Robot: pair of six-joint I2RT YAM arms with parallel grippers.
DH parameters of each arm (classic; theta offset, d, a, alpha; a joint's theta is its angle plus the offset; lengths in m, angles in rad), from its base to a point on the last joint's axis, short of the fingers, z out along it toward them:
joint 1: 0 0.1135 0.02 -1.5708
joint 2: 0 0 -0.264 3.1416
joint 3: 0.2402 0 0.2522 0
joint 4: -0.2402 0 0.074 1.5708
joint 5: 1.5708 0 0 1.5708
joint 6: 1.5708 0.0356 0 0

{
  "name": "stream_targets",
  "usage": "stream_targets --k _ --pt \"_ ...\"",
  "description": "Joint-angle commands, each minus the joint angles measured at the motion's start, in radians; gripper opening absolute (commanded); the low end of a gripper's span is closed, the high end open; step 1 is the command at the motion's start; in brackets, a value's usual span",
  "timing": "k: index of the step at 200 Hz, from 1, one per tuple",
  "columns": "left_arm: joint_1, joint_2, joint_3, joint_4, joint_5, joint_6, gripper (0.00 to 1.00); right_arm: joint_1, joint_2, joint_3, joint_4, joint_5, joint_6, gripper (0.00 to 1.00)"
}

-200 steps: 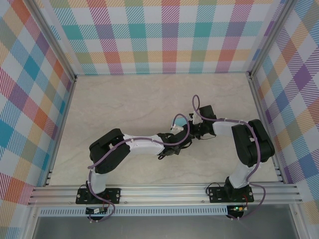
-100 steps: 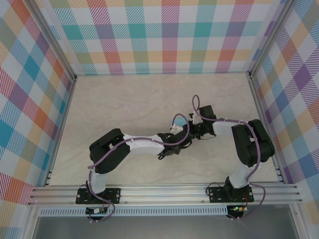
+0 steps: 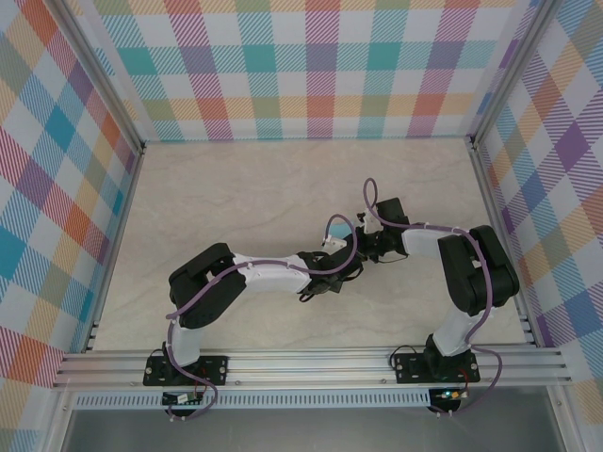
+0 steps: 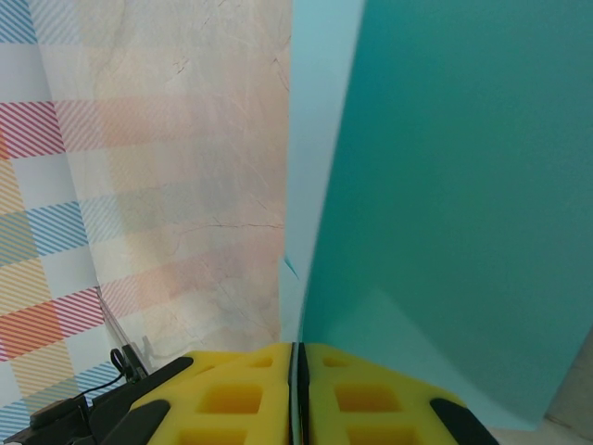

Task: Fold a paper plane with a square sheet of paper (pick it up from the middle)
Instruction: Fourth fold the wing at the center of the table.

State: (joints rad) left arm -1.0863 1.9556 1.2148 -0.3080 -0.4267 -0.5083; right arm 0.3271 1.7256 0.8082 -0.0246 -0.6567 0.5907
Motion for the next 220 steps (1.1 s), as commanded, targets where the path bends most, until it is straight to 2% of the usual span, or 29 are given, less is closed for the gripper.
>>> stream_targets --k 1,34,142,193,220 --pt "-0.012 -0.040 0.008 0.012 0.018 -0.031 0.33 -0.002 0.015 0.028 -0.011 -0.029 0.004 0.12" --pt "-0.012 -0.044 0.007 0.019 0.026 -0.046 0.34 -0.002 0.015 0.026 -0.010 -0.030 0.003 0.10" --pt "-0.012 -0.045 0.008 0.011 -0.007 -0.050 0.22 -0.002 0.021 0.032 -0.013 -0.034 0.001 0.09" --pt "-0.012 -0.036 0.009 -0.008 -0.035 -0.044 0.24 -0.003 0.023 0.036 -0.018 -0.034 0.000 0.09" --pt "-0.012 -0.033 0.008 -0.010 -0.038 -0.042 0.18 -0.003 0.022 0.037 -0.017 -0.033 0.000 0.08"
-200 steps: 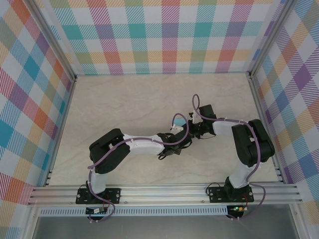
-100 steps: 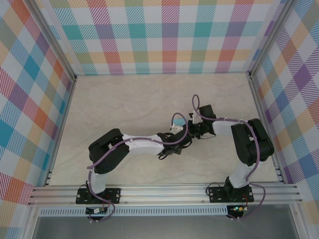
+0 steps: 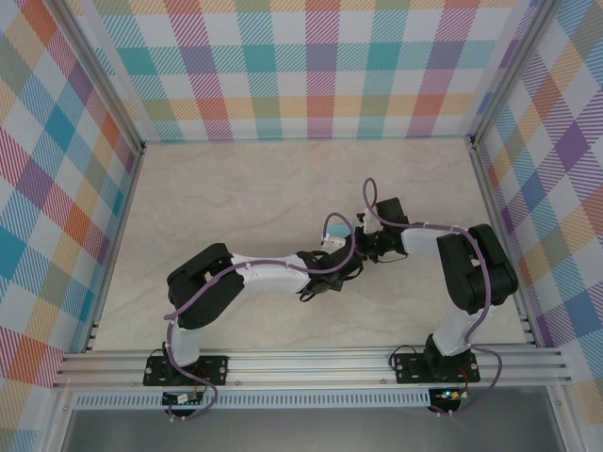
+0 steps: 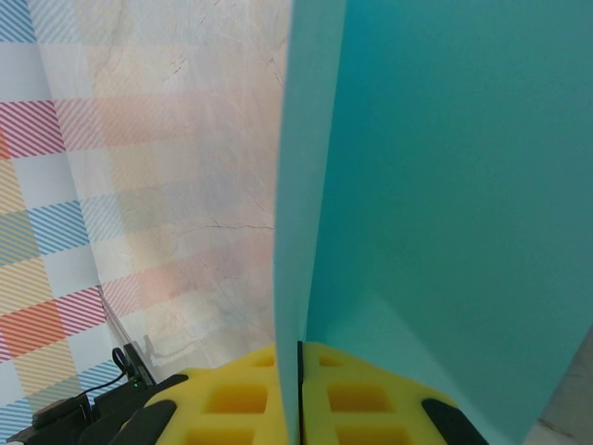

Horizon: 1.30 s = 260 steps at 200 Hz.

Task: Fold a paper plane with a square sheet of paper (pick it up from the middle)
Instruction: Fourth fold the wing at the center of the table.

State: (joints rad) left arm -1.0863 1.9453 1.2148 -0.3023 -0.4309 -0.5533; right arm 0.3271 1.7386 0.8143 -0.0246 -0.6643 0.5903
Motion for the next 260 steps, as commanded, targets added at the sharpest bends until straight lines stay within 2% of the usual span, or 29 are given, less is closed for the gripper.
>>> stream_targets --k 1,36,68,127,141,157,165,169,178,194,209,231,260 --pt "-0.012 -0.022 0.009 -0.016 -0.033 0.003 0.17 -0.003 0.009 0.030 -0.017 -0.026 0.000 0.08" --pt "-0.008 -0.027 0.002 -0.008 -0.017 0.001 0.08 -0.004 -0.009 0.029 -0.023 -0.021 0.003 0.12" --pt "0.016 -0.060 -0.040 0.053 0.044 -0.010 0.00 -0.011 -0.080 0.031 -0.098 0.037 -0.012 0.25" --pt "0.111 -0.143 -0.182 0.248 0.362 -0.067 0.00 -0.045 -0.266 -0.016 -0.205 0.140 -0.016 0.53" --pt "0.139 -0.152 -0.213 0.284 0.426 -0.088 0.00 -0.046 -0.302 -0.036 -0.208 0.157 0.000 0.68" --pt "0.166 -0.163 -0.239 0.313 0.489 -0.099 0.00 -0.048 -0.332 -0.061 -0.204 0.174 0.019 0.74" --pt "0.175 -0.165 -0.248 0.323 0.510 -0.104 0.00 -0.048 -0.339 -0.069 -0.196 0.177 0.030 0.97" --pt "0.180 -0.164 -0.252 0.326 0.517 -0.105 0.00 -0.048 -0.341 -0.073 -0.190 0.172 0.035 1.00" --pt "0.190 -0.164 -0.257 0.328 0.532 -0.111 0.00 -0.049 -0.337 -0.077 -0.178 0.160 0.050 0.99" --pt "0.212 -0.167 -0.283 0.362 0.572 -0.126 0.00 -0.048 -0.328 -0.094 -0.120 0.107 0.078 0.90" --pt "0.238 -0.167 -0.309 0.399 0.615 -0.149 0.00 -0.048 -0.315 -0.105 -0.087 0.072 0.104 0.69" --pt "0.273 -0.169 -0.343 0.472 0.684 -0.181 0.00 -0.046 -0.279 -0.106 -0.057 0.032 0.127 0.44" --pt "0.292 -0.169 -0.360 0.514 0.732 -0.195 0.00 -0.034 -0.194 -0.087 0.006 -0.038 0.152 0.24"
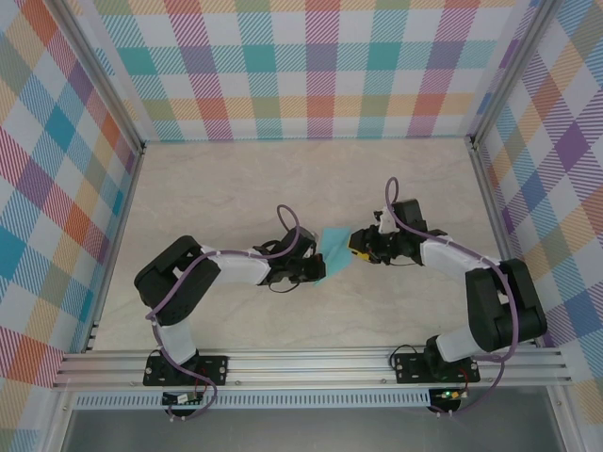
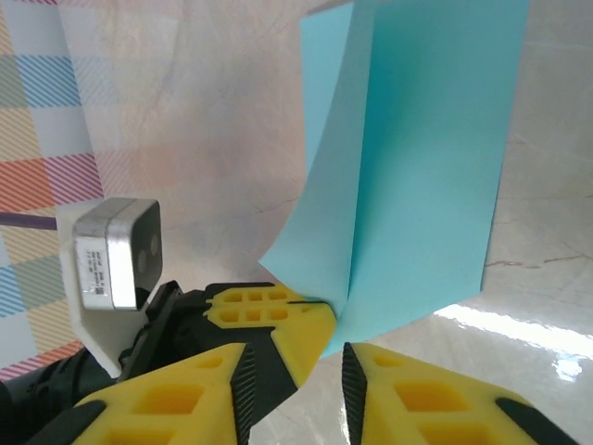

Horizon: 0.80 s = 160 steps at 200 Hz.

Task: Fold a paper plane with a square sheet of paper (pick it up from the middle)
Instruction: Fourth fold the wing at the center of the table.

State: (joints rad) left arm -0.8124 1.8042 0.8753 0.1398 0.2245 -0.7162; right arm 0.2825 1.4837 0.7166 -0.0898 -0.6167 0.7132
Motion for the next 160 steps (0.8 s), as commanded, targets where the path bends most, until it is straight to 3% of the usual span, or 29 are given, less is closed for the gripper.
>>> stream_targets --k 1,50,160 --pt "0.018 -0.028 -0.021 0.073 0.078 -0.033 0.00 0.010 0.061 0.012 0.072 -0.087 0.030 0.24" --pt "0.057 0.011 -0.028 0.147 0.176 -0.079 0.00 0.038 0.150 0.058 0.126 -0.144 0.038 0.18" --pt "0.075 0.029 -0.057 0.155 0.200 -0.081 0.00 0.087 0.310 0.136 0.218 -0.162 0.106 0.17"
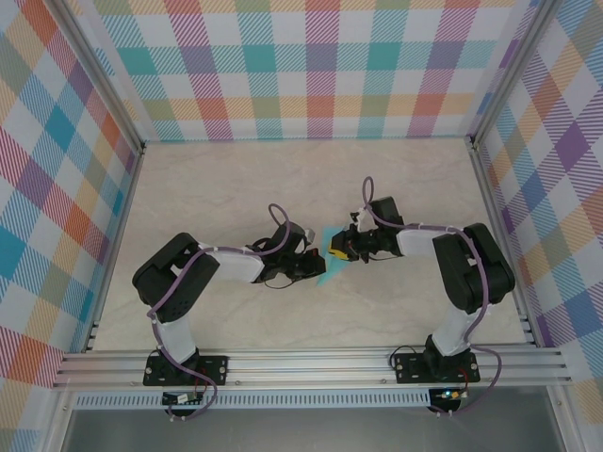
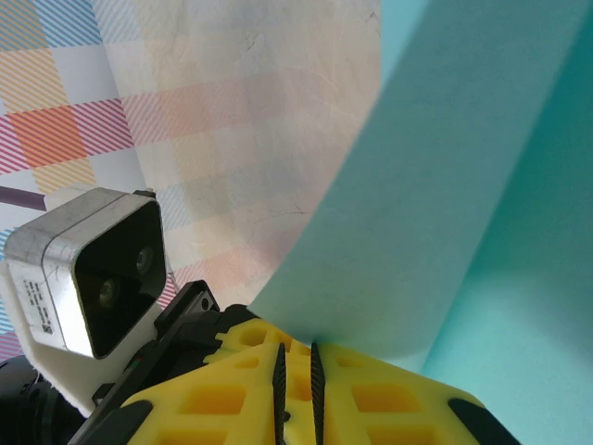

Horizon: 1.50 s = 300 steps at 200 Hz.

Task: Fold a paper plane with a square sheet of paper (pick it up from the middle)
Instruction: Fourth fold the wing at the center of the table.

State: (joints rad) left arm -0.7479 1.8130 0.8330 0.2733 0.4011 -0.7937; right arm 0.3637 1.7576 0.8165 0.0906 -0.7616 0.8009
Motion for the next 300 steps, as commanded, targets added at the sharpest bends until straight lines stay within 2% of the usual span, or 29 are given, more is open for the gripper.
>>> stream_targets --k 1,46,67,86,158,225,259,300 --pt "0.010 0.021 -0.015 0.021 0.024 -0.003 0.00 0.005 0.036 0.037 0.037 -0.015 0.019 0.17" --pt "0.017 0.014 -0.035 0.016 -0.001 -0.008 0.00 0.006 0.090 0.062 0.037 0.013 0.023 0.16" --pt "0.016 0.002 -0.041 0.000 -0.011 0.001 0.12 0.006 0.102 0.071 0.034 0.015 0.017 0.16" --pt "0.017 -0.008 -0.044 -0.020 -0.011 0.014 0.18 0.006 0.108 0.076 0.021 0.019 0.008 0.16" --pt "0.014 -0.052 -0.056 -0.092 -0.025 0.072 0.23 0.005 0.122 0.082 0.013 0.023 0.011 0.15" --pt "0.007 -0.030 -0.030 -0.138 -0.045 0.111 0.12 0.006 0.119 0.085 0.011 0.023 0.012 0.14" --pt "0.009 -0.027 -0.020 -0.133 -0.025 0.114 0.01 0.006 0.117 0.087 0.005 0.025 0.006 0.14" --pt "0.036 -0.012 -0.055 -0.041 0.040 0.056 0.00 0.006 0.098 0.089 0.004 0.019 0.007 0.16"
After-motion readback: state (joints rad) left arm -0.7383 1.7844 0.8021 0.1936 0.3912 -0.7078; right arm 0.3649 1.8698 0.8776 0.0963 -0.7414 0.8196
